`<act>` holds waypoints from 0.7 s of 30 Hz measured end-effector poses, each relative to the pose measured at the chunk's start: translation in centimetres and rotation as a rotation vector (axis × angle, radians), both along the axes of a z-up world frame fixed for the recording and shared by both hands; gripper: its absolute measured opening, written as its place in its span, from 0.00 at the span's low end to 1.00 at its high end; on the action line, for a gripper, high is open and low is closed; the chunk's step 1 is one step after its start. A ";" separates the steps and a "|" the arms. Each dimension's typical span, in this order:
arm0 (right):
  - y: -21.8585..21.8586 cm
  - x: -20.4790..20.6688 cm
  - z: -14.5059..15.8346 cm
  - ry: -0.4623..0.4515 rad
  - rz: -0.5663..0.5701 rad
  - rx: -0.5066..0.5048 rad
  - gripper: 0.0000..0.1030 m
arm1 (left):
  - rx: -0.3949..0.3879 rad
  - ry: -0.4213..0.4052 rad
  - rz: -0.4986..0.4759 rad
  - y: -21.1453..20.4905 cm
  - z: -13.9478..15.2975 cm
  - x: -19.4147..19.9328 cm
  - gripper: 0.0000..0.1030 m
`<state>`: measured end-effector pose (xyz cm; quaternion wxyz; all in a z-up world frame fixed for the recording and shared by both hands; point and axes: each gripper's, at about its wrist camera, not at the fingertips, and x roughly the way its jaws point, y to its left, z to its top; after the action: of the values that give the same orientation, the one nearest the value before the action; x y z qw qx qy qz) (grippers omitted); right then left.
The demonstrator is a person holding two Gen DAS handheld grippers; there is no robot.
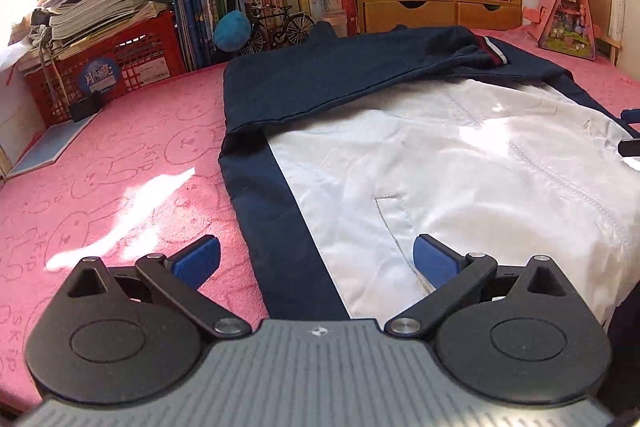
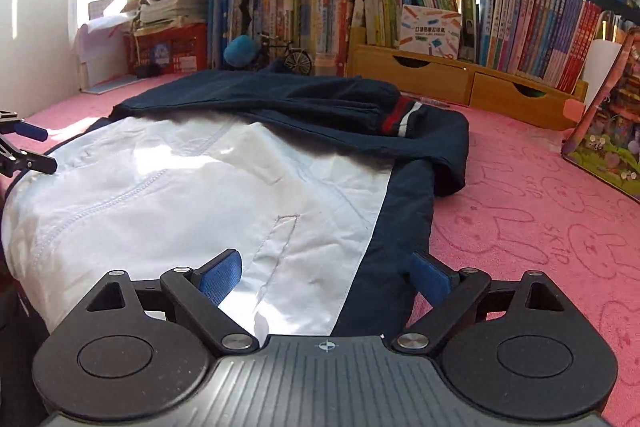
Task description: Fold clothes
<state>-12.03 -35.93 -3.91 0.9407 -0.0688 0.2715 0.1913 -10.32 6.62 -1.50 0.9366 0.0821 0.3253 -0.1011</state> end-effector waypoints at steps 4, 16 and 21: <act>-1.1 -6.3 0.6 0.037 0.069 0.023 0.89 | -0.111 0.034 -0.065 1.3 0.6 -5.1 1.00; -0.4 -7.6 -5.2 0.243 0.059 0.009 0.90 | -0.234 0.171 0.041 -0.2 -8.0 -6.2 1.00; -1.1 -6.7 -6.3 0.341 0.088 0.127 0.48 | -0.508 0.314 0.044 0.9 -10.0 -4.5 1.00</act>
<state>-18.77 -37.07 -10.18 0.8742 0.0123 0.4112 0.2579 -14.78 7.51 -11.53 0.8674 -0.1785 0.4321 -0.1704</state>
